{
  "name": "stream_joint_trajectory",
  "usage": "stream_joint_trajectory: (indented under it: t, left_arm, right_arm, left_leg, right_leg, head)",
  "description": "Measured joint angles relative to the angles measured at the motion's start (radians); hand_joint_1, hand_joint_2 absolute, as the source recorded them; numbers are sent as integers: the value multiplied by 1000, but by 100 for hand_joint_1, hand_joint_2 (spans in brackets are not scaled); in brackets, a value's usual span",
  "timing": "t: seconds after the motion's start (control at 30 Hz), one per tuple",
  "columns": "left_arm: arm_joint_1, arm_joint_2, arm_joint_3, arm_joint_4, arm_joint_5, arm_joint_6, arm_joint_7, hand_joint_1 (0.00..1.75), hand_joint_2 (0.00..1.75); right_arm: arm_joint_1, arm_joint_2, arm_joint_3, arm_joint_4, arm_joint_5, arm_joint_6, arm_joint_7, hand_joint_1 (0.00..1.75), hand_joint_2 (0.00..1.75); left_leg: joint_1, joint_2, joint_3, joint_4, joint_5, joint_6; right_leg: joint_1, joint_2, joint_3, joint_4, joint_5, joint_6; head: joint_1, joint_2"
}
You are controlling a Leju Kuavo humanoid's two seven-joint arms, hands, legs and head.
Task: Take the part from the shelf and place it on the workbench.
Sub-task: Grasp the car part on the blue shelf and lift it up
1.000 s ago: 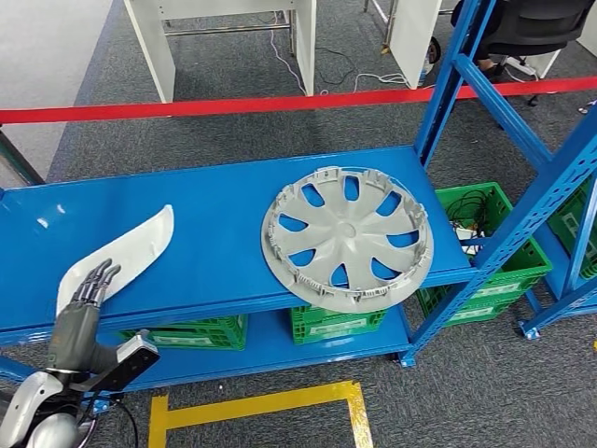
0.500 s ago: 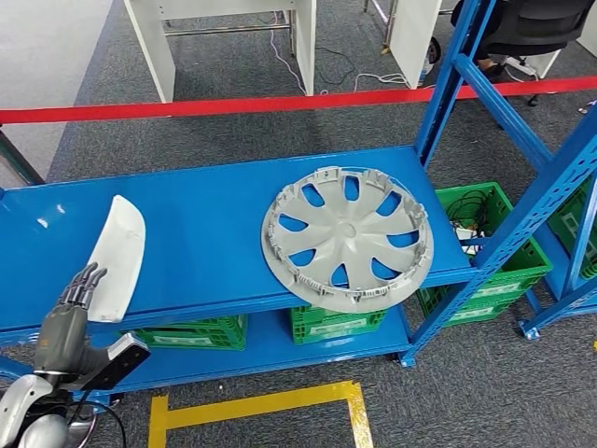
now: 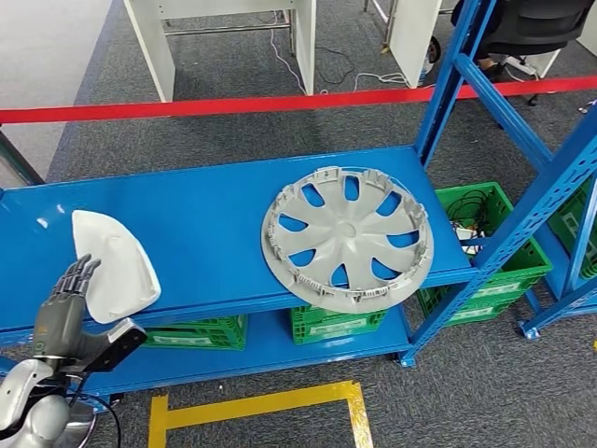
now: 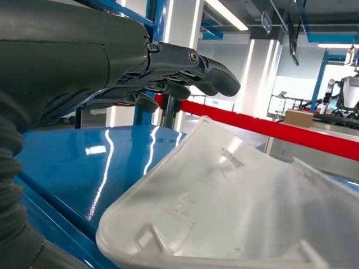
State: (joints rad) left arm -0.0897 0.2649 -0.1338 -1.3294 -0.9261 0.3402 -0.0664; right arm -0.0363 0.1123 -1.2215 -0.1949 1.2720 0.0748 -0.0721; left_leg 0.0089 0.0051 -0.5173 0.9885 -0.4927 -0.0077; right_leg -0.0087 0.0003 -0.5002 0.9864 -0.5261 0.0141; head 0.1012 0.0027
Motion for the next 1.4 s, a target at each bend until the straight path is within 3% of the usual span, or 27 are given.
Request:
stream_joint_trajectory:
  t: [0.73, 1.4]
  left_arm:
    - [-125, -22, -44, 160, -30, 2, -5, 0, 175]
    - [-113, -53, -66, 185, 46, 9, -28, 0, 175]
  right_arm:
    - [-3, -1, 1, 0, 19, -1, 4, 0, 0]
    - [-3, -1, 5, 0, 22, -2, 7, 0, 0]
  left_leg:
    - [0, 0, 0, 0, 0, 0]
    - [0, 0, 0, 0, 0, 0]
  right_leg:
    - [0, 0, 0, 0, 0, 0]
    - [0, 0, 0, 0, 0, 0]
  head:
    - [0, 0]
    - [0, 0]
